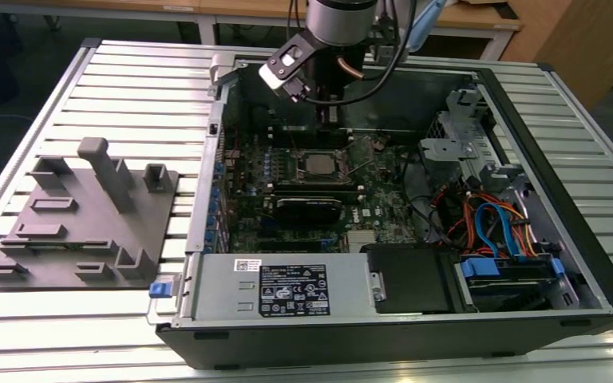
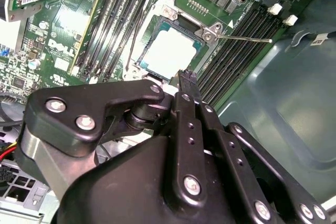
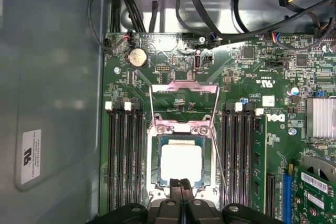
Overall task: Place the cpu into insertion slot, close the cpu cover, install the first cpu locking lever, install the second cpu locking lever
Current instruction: 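Close the cpu cover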
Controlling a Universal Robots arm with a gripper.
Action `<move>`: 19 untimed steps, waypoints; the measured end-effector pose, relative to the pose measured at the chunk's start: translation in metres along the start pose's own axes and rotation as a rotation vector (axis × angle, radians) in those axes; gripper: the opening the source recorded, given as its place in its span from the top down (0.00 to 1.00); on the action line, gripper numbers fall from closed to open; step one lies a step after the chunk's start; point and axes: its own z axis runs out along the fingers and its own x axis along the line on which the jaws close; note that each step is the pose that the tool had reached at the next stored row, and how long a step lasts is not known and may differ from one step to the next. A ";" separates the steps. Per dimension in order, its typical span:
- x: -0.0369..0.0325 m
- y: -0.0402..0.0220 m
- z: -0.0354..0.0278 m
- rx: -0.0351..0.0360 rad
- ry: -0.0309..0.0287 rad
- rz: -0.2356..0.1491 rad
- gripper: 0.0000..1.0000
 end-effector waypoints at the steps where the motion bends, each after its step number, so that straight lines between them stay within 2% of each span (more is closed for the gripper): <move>1: 0.0000 0.0000 -0.0007 0.0000 0.0000 0.000 0.89; 8: 0.0002 0.0001 -0.0033 -0.0002 0.0004 0.000 0.89; 9: 0.0002 0.0021 -0.0034 0.0000 0.0002 0.000 0.89; 19: 0.0001 0.0060 -0.0034 0.0000 0.0002 0.000 0.89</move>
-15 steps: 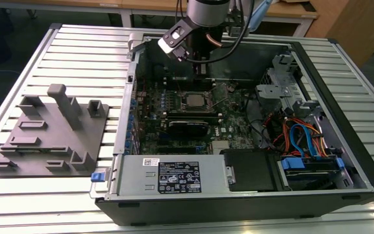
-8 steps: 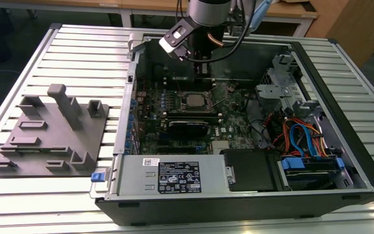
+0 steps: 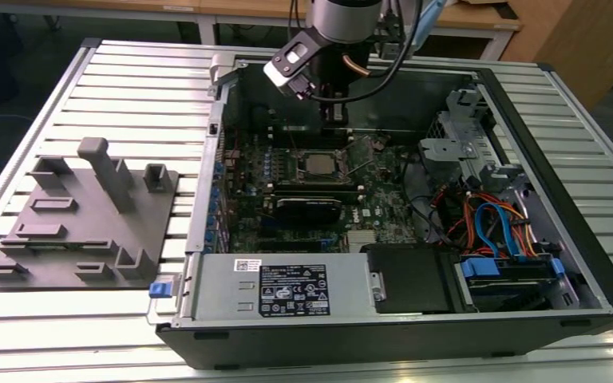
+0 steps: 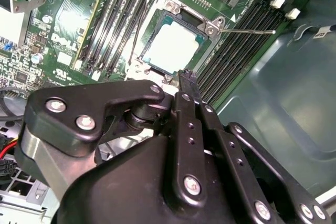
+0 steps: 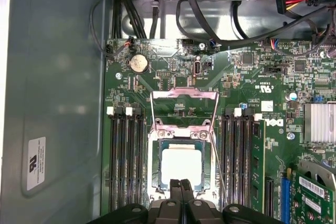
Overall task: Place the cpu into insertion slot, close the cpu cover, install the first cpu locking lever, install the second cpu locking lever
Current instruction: 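Close the cpu cover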
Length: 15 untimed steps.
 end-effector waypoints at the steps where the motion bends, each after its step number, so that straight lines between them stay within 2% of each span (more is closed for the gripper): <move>1: 0.0000 0.0006 0.0000 0.0000 0.0000 0.000 0.89; 15: 0.0000 0.0059 0.0001 0.0000 0.0000 0.000 0.89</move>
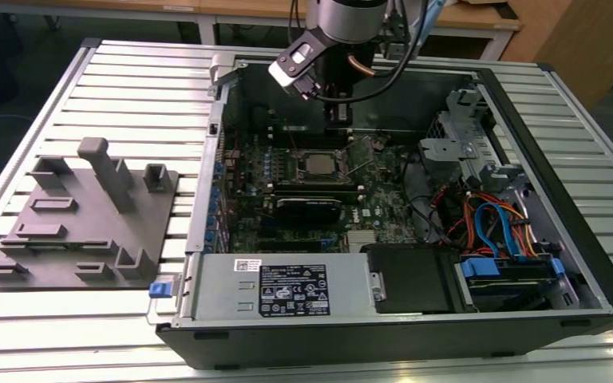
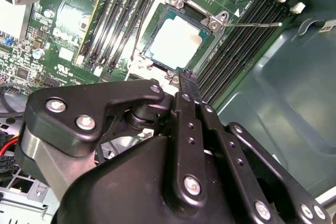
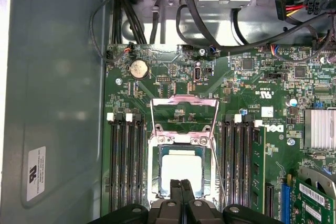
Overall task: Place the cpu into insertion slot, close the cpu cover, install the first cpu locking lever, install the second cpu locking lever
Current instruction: 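Close the cpu cover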
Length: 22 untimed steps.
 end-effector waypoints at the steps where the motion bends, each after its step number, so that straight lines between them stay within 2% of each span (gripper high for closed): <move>1: 0.0000 0.0006 0.0000 0.0000 0.0000 0.000 0.89; 10: 0.0000 0.0067 0.0001 0.0000 0.0000 0.000 0.89; 22: 0.0000 0.0099 0.0001 0.0000 0.0000 0.000 0.89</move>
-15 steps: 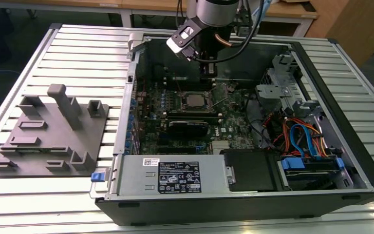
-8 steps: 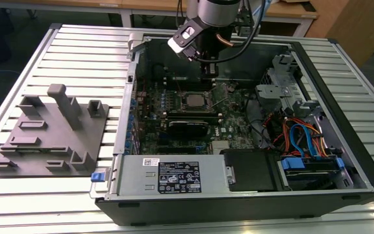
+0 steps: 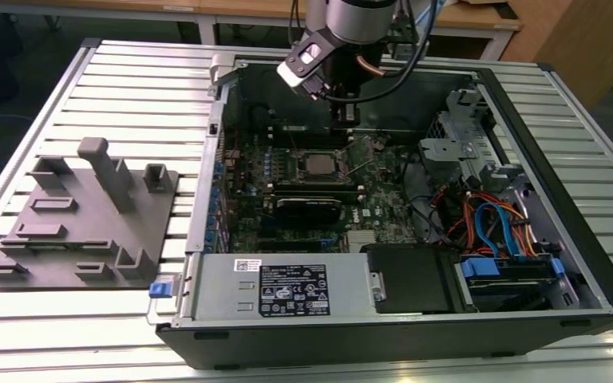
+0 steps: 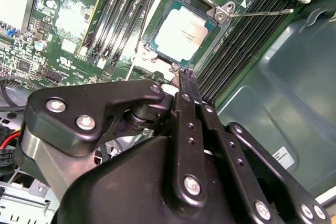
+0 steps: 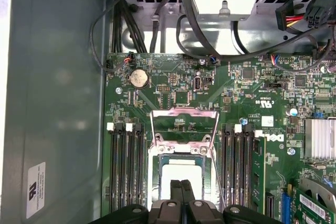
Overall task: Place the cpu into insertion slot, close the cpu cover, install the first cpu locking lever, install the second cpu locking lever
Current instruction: 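Close the cpu cover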
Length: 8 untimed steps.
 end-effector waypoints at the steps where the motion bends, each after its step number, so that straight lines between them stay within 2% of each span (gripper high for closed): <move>1: 0.0000 0.0003 0.0000 0.0000 0.0000 0.000 0.89; 8: 0.0000 0.0021 0.0000 0.0000 0.0000 0.000 0.89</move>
